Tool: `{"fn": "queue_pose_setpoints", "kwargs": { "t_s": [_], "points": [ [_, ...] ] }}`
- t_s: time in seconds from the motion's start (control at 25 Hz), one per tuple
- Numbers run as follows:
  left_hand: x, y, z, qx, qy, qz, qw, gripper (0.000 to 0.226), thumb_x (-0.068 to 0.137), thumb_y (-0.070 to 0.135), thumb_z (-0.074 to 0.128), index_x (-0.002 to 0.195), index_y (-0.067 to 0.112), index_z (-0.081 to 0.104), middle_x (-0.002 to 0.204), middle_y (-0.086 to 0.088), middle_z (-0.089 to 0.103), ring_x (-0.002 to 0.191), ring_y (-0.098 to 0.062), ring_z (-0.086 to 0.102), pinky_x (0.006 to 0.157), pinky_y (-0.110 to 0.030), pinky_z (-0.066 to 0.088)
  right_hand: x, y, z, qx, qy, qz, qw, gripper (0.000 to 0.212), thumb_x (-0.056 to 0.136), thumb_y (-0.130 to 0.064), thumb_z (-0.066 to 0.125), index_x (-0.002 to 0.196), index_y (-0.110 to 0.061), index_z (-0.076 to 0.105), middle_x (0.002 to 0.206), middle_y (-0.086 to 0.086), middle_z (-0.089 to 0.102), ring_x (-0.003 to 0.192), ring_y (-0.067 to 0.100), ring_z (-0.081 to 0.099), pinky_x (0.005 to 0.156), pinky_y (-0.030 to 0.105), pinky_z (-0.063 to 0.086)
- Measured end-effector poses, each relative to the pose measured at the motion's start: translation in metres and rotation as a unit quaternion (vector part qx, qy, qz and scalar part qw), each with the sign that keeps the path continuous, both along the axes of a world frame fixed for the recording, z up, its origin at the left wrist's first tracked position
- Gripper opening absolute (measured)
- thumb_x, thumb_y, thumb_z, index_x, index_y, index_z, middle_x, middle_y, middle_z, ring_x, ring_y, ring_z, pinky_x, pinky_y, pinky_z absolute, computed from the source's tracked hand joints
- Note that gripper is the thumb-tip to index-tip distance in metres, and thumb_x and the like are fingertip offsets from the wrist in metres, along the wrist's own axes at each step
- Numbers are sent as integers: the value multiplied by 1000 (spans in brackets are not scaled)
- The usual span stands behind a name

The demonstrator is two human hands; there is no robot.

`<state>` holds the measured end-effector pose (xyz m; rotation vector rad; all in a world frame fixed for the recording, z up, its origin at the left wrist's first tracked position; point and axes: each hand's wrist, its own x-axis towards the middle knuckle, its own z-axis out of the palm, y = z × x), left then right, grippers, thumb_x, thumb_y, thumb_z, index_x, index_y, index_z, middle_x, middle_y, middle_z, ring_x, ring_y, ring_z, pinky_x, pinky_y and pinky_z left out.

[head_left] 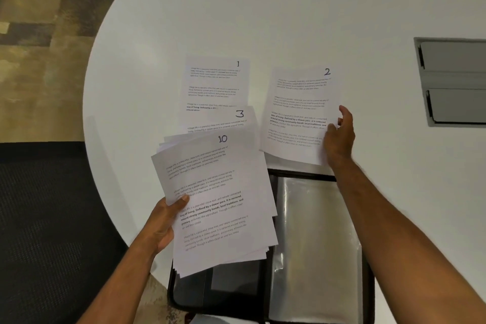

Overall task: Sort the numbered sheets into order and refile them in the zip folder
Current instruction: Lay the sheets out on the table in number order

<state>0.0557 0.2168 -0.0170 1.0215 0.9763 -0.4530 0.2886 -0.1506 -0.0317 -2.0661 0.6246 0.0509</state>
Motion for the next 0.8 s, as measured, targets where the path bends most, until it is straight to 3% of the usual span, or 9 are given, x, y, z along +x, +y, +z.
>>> {"fn": "queue_pose_setpoints", "kwargs": {
  "t_s": [0.08, 0.16, 0.32, 0.48, 0.8],
  "points": [
    [6, 2, -7, 3, 8, 5, 1000, 36, 93, 14, 63, 129, 13, 63, 123, -19, 72, 108, -39, 71, 87, -52, 61, 13, -1, -16, -36, 3, 36, 999, 64, 99, 10, 40, 158, -15, 34, 154, 10, 43, 144, 22, 40, 120, 29, 31],
    [11, 4, -12, 8, 14, 13, 1000, 36, 93, 14, 63, 129, 14, 63, 124, -18, 72, 109, -37, 71, 87, -50, 61, 20, -2, -29, -100, -9, 78, 992, 65, 98, 6, 45, 159, -12, 31, 156, 14, 36, 145, 29, 35, 121, 33, 25],
    [21, 6, -18, 10, 13, 20, 1000, 50, 88, 15, 66, 137, 12, 59, 127, -18, 71, 113, -39, 70, 85, -50, 62, 17, 0, -48, -229, 50, 221, 947, 70, 103, -44, 55, 162, -18, 27, 170, 11, 14, 155, 35, 12, 123, 51, 16],
    [30, 1, -19, 13, 15, 11, 1000, 45, 92, 11, 63, 137, 13, 58, 126, -18, 71, 113, -42, 69, 89, -56, 59, 13, 3, -63, -267, 65, 313, 909, 85, 98, -62, 53, 164, -19, 19, 172, 10, 8, 158, 34, 1, 125, 51, 6],
    [31, -8, -17, 10, 12, 5, 1000, 38, 97, 6, 59, 135, 12, 60, 125, -19, 71, 115, -44, 67, 89, -56, 58, 12, 7, -67, -279, 64, 340, 896, 86, 96, -66, 51, 163, -22, 20, 172, 7, 9, 158, 34, 3, 124, 54, 11]
  ]
}}
